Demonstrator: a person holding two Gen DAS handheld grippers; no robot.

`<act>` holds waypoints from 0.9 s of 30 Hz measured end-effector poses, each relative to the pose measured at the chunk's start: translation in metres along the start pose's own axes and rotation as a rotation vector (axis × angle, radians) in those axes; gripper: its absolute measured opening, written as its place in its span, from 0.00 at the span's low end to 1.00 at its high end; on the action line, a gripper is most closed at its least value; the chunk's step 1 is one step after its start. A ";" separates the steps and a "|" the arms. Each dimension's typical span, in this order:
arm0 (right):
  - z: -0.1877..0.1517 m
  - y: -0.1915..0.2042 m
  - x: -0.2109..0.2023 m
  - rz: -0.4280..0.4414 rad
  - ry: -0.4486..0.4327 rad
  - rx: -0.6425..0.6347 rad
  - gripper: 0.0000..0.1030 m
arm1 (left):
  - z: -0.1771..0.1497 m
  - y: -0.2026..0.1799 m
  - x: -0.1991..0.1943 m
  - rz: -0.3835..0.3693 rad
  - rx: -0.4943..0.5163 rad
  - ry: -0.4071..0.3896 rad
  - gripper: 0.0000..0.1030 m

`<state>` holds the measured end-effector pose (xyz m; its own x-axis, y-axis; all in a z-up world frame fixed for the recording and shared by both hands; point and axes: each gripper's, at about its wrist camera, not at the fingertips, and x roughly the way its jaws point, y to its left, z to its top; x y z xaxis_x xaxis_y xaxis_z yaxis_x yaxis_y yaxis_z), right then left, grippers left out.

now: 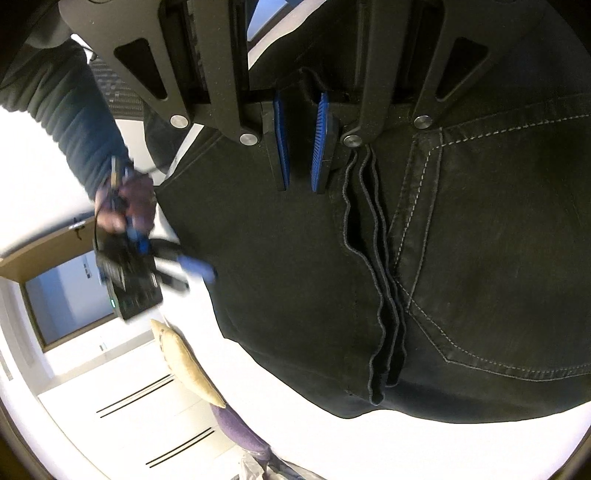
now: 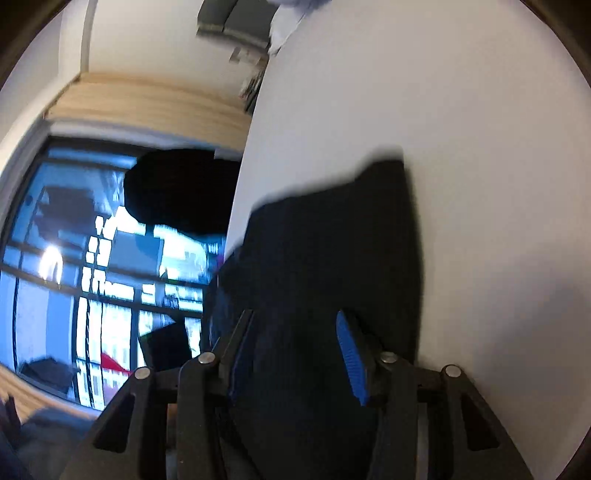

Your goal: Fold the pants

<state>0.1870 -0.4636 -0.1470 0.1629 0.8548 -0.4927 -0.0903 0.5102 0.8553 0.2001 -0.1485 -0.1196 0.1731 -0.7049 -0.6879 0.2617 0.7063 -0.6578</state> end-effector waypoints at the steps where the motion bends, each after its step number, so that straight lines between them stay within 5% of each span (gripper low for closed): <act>1: -0.007 0.002 -0.003 -0.003 0.007 -0.004 0.47 | 0.001 0.001 0.000 -0.001 0.001 -0.002 0.12; 8: -0.054 0.032 -0.040 -0.098 -0.015 -0.063 0.49 | -0.012 0.011 -0.005 -0.008 0.015 -0.028 0.12; 12: -0.036 0.078 -0.046 -0.008 -0.138 -0.133 0.51 | -0.036 0.011 -0.025 -0.010 0.008 -0.040 0.12; 16: -0.009 0.115 0.011 0.076 -0.073 -0.190 0.62 | -0.043 0.012 -0.030 -0.010 0.009 -0.049 0.12; 21: 0.024 0.122 0.114 -0.016 0.045 -0.144 0.63 | -0.050 0.014 -0.041 -0.008 -0.006 -0.071 0.12; 24: 0.038 0.085 0.139 -0.140 0.019 0.036 0.64 | -0.057 0.012 -0.055 0.007 0.003 -0.099 0.12; 27: 0.036 0.073 0.130 -0.072 -0.064 0.119 0.61 | -0.064 0.018 -0.077 0.051 -0.026 -0.140 0.12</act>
<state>0.2373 -0.3184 -0.1427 0.2270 0.8070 -0.5452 0.0401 0.5516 0.8332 0.1304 -0.0774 -0.0979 0.3172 -0.6692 -0.6720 0.2246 0.7414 -0.6323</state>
